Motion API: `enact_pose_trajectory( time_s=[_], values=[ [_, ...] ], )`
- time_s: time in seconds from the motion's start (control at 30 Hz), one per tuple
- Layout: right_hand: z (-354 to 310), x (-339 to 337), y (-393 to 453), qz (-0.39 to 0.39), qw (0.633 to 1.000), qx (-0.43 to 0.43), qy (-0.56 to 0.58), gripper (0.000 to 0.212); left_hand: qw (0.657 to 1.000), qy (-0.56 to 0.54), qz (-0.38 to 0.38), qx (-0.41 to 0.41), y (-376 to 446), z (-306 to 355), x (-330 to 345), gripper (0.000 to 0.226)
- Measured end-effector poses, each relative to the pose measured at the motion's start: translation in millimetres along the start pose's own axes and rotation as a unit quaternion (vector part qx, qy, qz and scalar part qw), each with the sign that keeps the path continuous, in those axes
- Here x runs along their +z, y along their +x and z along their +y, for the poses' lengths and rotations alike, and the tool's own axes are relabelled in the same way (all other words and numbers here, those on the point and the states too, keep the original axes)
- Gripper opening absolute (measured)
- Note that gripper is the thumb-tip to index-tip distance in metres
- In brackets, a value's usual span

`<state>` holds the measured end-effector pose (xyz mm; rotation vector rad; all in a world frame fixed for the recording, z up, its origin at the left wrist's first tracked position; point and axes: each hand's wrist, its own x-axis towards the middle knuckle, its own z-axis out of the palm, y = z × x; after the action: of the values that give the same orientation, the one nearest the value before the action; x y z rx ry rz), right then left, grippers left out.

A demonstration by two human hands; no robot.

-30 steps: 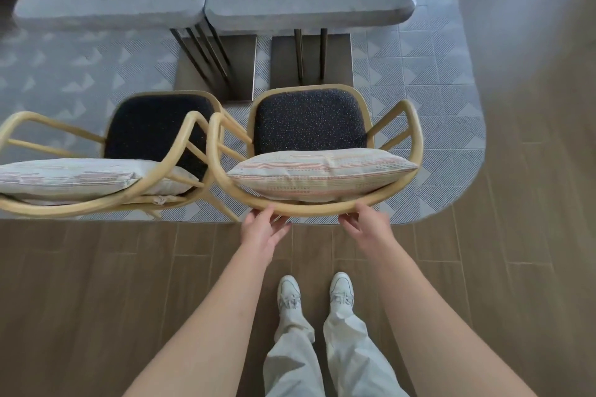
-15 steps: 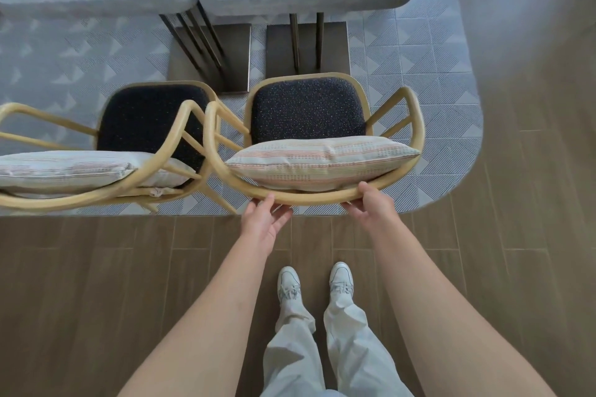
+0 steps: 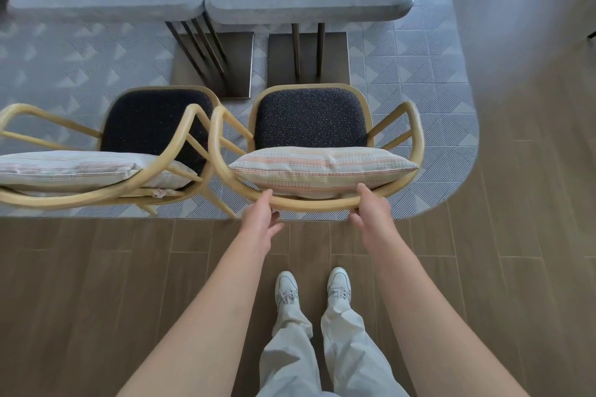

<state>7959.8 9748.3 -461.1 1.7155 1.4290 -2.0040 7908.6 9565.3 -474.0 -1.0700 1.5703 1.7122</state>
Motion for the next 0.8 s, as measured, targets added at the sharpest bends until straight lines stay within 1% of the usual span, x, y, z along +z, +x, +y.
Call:
enact_pose_trajectory(
  time_s=[0.07, 0.17, 0.23, 0.3, 0.33, 0.43, 0.5, 0.63, 0.73, 0.8],
  values=[
    [-5.9, 2.0, -19.1, -0.008, 0.999, -0.035, -0.027, 0.054, 1.0, 0.014, -0.003, 0.01, -12.9, 18.3, 9.2, 0.058],
    [-17.4, 2.3, -47.5, -0.033, 0.993, -0.094, -0.06, 0.054, 0.997, 0.05, -0.003, 0.052, -37.5, 49.3, 22.2, 0.054],
    [-30.9, 2.9, -64.8, -0.064, 0.985, -0.142, -0.074, 0.049, 0.99, 0.086, 0.001, 0.109, -54.7, 66.6, 29.0, 0.051],
    [-46.7, 4.6, -81.9, -0.104, 0.975, -0.176, -0.088, 0.036, 0.983, 0.088, -0.007, 0.162, -71.8, 79.0, 32.8, 0.054],
    [-52.9, 4.9, -87.2, -0.12, 0.97, -0.19, -0.092, 0.035, 0.979, 0.08, -0.019, 0.184, -78.4, 82.5, 34.7, 0.055],
    [-73.9, 4.7, -106.6, -0.17, 0.951, -0.239, -0.098, 0.05, 0.968, 0.053, -0.053, 0.24, -106.6, 89.8, 35.9, 0.052],
    [-88.2, 4.0, -123.7, -0.195, 0.938, -0.27, -0.095, 0.051, 0.96, 0.047, -0.066, 0.27, -125.8, 91.2, 33.4, 0.052],
    [-107.6, 10.4, -153.4, -0.226, 0.916, -0.318, -0.093, 0.056, 0.95, 0.017, -0.09, 0.299, -158.4, 97.3, 23.4, 0.057],
    [-107.7, 20.1, -174.0, -0.263, 0.905, -0.323, -0.082, 0.057, 0.941, -0.012, -0.101, 0.322, -178.6, 100.8, 8.4, 0.055],
    [-101.5, 27.4, -189.9, -0.289, 0.894, -0.33, -0.087, 0.064, 0.935, -0.029, -0.102, 0.337, -189.0, 103.7, -4.5, 0.054]
  ],
)
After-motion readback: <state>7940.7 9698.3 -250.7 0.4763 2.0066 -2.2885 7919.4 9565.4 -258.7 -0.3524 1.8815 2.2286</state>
